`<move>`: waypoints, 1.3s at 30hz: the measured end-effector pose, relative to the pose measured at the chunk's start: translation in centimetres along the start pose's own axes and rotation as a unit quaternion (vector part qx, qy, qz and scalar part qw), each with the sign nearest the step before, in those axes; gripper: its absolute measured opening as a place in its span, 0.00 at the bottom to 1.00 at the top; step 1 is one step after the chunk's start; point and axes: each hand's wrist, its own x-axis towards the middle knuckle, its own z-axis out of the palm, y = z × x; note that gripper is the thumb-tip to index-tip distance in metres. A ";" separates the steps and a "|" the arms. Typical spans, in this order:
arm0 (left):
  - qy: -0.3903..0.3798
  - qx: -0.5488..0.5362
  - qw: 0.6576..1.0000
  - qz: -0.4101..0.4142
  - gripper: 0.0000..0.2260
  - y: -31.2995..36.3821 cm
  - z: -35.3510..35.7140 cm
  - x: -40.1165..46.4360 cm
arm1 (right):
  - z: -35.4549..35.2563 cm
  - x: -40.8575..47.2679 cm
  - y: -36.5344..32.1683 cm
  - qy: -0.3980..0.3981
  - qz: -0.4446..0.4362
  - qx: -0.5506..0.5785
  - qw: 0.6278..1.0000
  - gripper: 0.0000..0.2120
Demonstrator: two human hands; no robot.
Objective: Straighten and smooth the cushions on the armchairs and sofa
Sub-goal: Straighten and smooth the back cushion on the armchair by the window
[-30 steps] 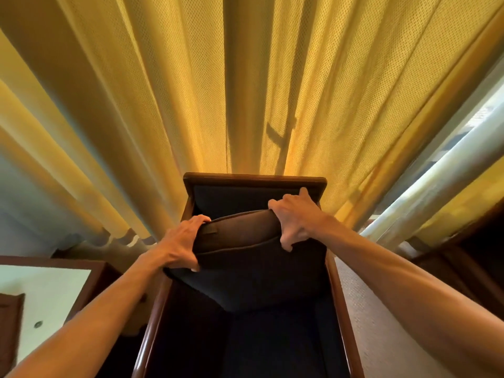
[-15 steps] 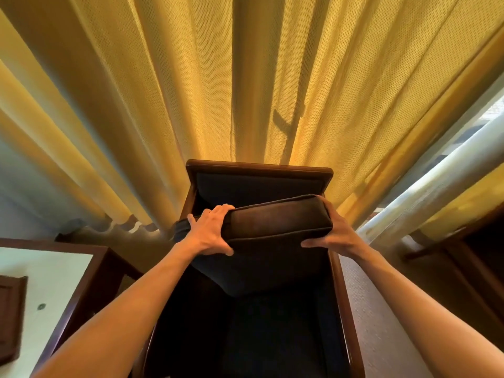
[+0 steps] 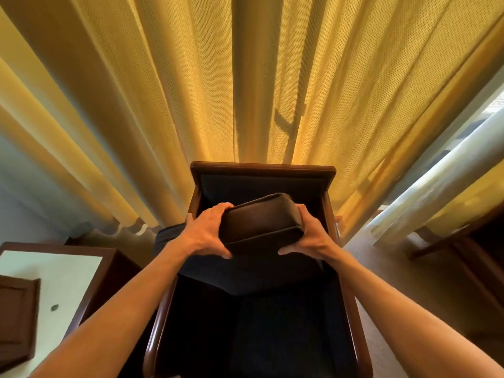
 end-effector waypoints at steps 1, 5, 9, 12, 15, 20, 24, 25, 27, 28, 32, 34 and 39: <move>0.021 -0.030 0.999 0.039 0.52 1.1 0.0 0.1 | 0.7 0.3 -0.6 0.006 -0.016 -0.007 1.000 0.48; 0.121 -0.081 0.982 0.117 0.45 4.5 -1.4 0.2 | 2.3 0.9 -2.3 0.010 -0.062 -0.024 0.998 0.46; 0.161 -0.096 0.972 0.145 0.40 4.5 -3.3 -1.2 | 0.6 1.9 -4.2 -0.008 -0.115 -0.090 0.989 0.42; 0.152 -0.149 0.966 0.145 0.40 3.4 -5.3 -1.7 | 0.1 2.4 -5.9 0.005 -0.134 -0.087 0.987 0.44; 0.086 -0.170 0.976 0.103 0.40 0.5 -5.2 -1.3 | 1.7 2.6 -5.5 -0.034 -0.124 -0.068 0.989 0.48; 0.039 -0.154 0.987 0.035 0.40 -4.2 -2.5 -2.3 | 6.3 1.0 0.2 -0.112 -0.031 -0.157 0.981 0.56; -0.033 -0.084 0.996 0.022 0.47 -5.5 -3.7 -2.6 | 6.7 0.2 2.5 -0.101 -0.017 -0.178 0.979 0.56; -0.028 -0.067 0.997 0.021 0.49 -5.0 -3.4 -2.3 | 6.4 0.2 2.8 -0.107 -0.012 -0.184 0.977 0.56; 0.006 -0.057 0.998 0.026 0.49 -3.7 -2.5 -1.7 | 5.6 0.2 3.4 -0.112 0.005 -0.192 0.975 0.56; 0.029 -0.059 0.997 0.034 0.47 -3.2 -2.3 -1.4 | 5.3 0.2 3.6 -0.109 0.011 -0.198 0.974 0.55; 0.083 -0.052 0.992 0.074 0.42 -2.0 -3.2 -0.3 | 3.6 0.4 2.9 -0.096 0.022 -0.237 0.967 0.47; 0.090 -0.061 0.991 0.083 0.41 -1.9 -4.0 -0.1 | 2.6 0.6 2.2 -0.092 0.017 -0.252 0.963 0.42; 0.071 -0.113 0.989 0.063 0.40 -5.3 -4.2 -1.0 | 1.7 1.5 -0.2 -0.073 -0.011 -0.313 0.947 0.36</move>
